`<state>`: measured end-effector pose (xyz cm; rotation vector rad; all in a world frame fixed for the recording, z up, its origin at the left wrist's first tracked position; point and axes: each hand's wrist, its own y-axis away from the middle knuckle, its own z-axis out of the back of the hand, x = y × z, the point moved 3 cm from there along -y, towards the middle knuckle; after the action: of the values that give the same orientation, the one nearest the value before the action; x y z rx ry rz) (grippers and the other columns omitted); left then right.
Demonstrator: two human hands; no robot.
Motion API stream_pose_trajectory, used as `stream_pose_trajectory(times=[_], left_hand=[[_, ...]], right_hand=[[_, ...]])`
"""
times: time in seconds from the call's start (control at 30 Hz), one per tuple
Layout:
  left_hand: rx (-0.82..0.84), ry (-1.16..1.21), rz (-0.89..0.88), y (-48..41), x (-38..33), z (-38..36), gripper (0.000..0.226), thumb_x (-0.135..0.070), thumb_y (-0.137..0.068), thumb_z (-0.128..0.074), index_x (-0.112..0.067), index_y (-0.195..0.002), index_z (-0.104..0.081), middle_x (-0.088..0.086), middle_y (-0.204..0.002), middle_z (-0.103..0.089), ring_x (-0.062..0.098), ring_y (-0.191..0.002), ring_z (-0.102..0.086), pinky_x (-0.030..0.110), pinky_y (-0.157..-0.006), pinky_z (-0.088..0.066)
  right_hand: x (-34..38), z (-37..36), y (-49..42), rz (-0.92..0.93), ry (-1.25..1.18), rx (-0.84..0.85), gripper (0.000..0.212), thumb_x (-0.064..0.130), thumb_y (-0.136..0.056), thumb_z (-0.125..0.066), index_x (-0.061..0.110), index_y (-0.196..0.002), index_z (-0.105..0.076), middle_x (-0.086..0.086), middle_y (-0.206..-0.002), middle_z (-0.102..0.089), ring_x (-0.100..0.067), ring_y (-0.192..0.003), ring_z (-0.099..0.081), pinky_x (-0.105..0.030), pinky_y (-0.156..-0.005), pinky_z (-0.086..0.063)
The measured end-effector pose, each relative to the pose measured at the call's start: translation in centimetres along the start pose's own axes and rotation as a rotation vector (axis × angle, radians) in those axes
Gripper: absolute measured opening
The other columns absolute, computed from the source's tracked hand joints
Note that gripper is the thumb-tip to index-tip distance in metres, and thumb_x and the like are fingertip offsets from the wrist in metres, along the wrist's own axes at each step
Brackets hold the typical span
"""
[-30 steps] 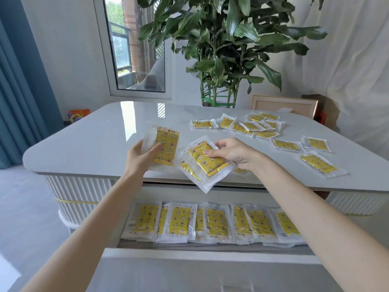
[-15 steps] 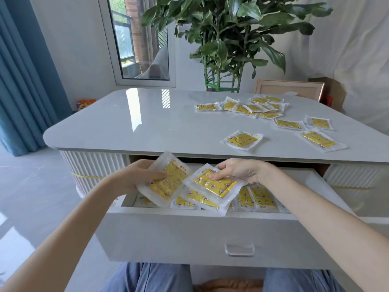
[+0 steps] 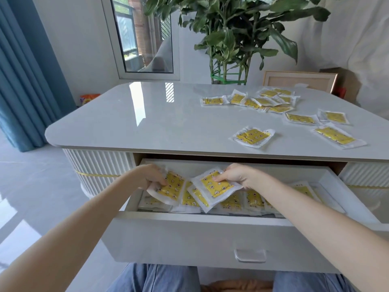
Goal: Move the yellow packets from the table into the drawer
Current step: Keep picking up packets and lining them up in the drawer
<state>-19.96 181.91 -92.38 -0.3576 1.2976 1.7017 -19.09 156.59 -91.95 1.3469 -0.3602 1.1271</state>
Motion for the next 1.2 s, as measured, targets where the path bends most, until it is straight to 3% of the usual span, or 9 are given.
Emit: stream_pose_trajectory(times=[0.17, 0.3, 0.43, 0.5, 0.63, 0.77, 0.87, 1.07, 1.2], left_hand=[[0.056, -0.032, 0.113, -2.2, 0.3, -0.9, 0.008, 0.011, -0.088, -0.055, 0.004, -0.09, -0.055, 0.017, -0.089, -0.059, 0.023, -0.069, -0.058, 0.026, -0.054, -0.055], [0.061, -0.025, 0.158, -3.2, 0.8, -1.9, 0.008, 0.008, -0.09, -0.053, 0.001, -0.087, -0.053, 0.014, -0.083, -0.059, 0.023, -0.072, -0.06, 0.036, -0.082, -0.055], [-0.153, -0.234, 0.023, -4.1, 0.8, -1.7, 0.065, 0.0, -0.075, -0.074, 0.0, -0.129, -0.038, 0.018, -0.117, -0.055, 0.031, -0.102, -0.063, 0.037, -0.083, -0.055], [-0.252, -0.458, -0.036, -3.4, 0.4, -1.7, 0.073, -0.014, -0.07, -0.08, 0.002, -0.128, -0.039, 0.014, -0.121, -0.053, 0.026, -0.1, -0.06, 0.028, -0.065, -0.051], [-0.396, -0.818, -0.117, -2.7, -0.2, -2.2, 0.087, -0.029, -0.07, -0.08, 0.0, -0.134, -0.028, 0.014, -0.127, -0.045, 0.029, -0.113, -0.054, 0.033, -0.08, -0.05], [-0.412, -0.921, -0.317, -1.9, -1.9, -3.2, 0.054, -0.033, -0.079, -0.068, -0.014, -0.126, -0.049, 0.007, -0.124, -0.047, 0.024, -0.111, -0.052, 0.034, -0.08, -0.049], [-0.293, -0.854, -0.442, -1.7, -2.8, -4.5, 0.021, -0.031, -0.087, -0.058, -0.02, -0.102, -0.068, -0.002, -0.113, -0.064, 0.019, -0.099, -0.062, 0.033, -0.078, -0.055], [-0.22, -0.911, -0.489, -1.4, -4.6, -7.3, 0.024, -0.031, -0.092, -0.051, -0.017, -0.103, -0.068, 0.0, -0.11, -0.066, 0.02, -0.089, -0.063, 0.031, -0.074, -0.053], [-0.136, -0.995, -0.5, -1.1, -5.3, -9.4, 0.031, -0.028, -0.096, -0.045, -0.018, -0.121, -0.061, 0.004, -0.126, -0.056, 0.025, -0.11, -0.057, 0.036, -0.085, -0.051]], right_hand=[[0.1, -0.7, -1.7, 0.01, 0.034, -0.039, 0.04, 0.006, -0.083, -0.071, -0.008, -0.117, -0.054, -0.02, -0.108, -0.069, -0.023, -0.078, -0.068, -0.034, -0.077, -0.056], [-0.6, -0.8, -2.7, -0.009, 0.009, -0.073, 0.05, 0.005, -0.082, -0.072, -0.007, -0.124, -0.05, -0.021, -0.114, -0.067, -0.024, -0.079, -0.068, -0.032, -0.069, -0.058], [-1.2, -0.5, -3.3, -0.023, -0.042, -0.115, 0.052, 0.005, -0.081, -0.074, -0.006, -0.125, -0.051, -0.02, -0.116, -0.066, -0.027, -0.088, -0.067, -0.032, -0.064, -0.058], [-1.5, -0.4, -3.5, -0.029, -0.065, -0.133, 0.049, 0.004, -0.081, -0.074, -0.006, -0.124, -0.052, -0.02, -0.116, -0.066, -0.027, -0.089, -0.067, -0.032, -0.064, -0.057], [-1.9, 0.2, -3.4, -0.063, -0.071, -0.174, 0.044, 0.001, -0.083, -0.07, -0.006, -0.123, -0.052, -0.022, -0.116, -0.065, -0.029, -0.09, -0.066, -0.036, -0.065, -0.056], [-2.7, 0.7, -3.7, -0.073, -0.044, -0.256, 0.045, -0.001, -0.086, -0.066, -0.004, -0.125, -0.045, -0.021, -0.12, -0.06, -0.029, -0.096, -0.064, -0.034, -0.064, -0.055], [-3.3, 0.6, -4.4, -0.044, 0.027, -0.318, 0.052, 0.003, -0.083, -0.07, 0.0, -0.128, -0.042, -0.02, -0.123, -0.057, -0.032, -0.108, -0.061, -0.043, -0.089, -0.054], [-3.5, 1.8, -3.9, -0.037, 0.225, -0.356, 0.056, 0.017, -0.084, -0.07, 0.004, -0.132, -0.044, -0.01, -0.122, -0.057, -0.025, -0.108, -0.057, -0.035, -0.088, -0.052], [-4.1, 4.0, -2.8, -0.111, 0.151, -0.325, 0.051, 0.015, -0.088, -0.067, 0.005, -0.133, -0.045, -0.014, -0.127, -0.056, -0.028, -0.115, -0.055, -0.037, -0.085, -0.047]])
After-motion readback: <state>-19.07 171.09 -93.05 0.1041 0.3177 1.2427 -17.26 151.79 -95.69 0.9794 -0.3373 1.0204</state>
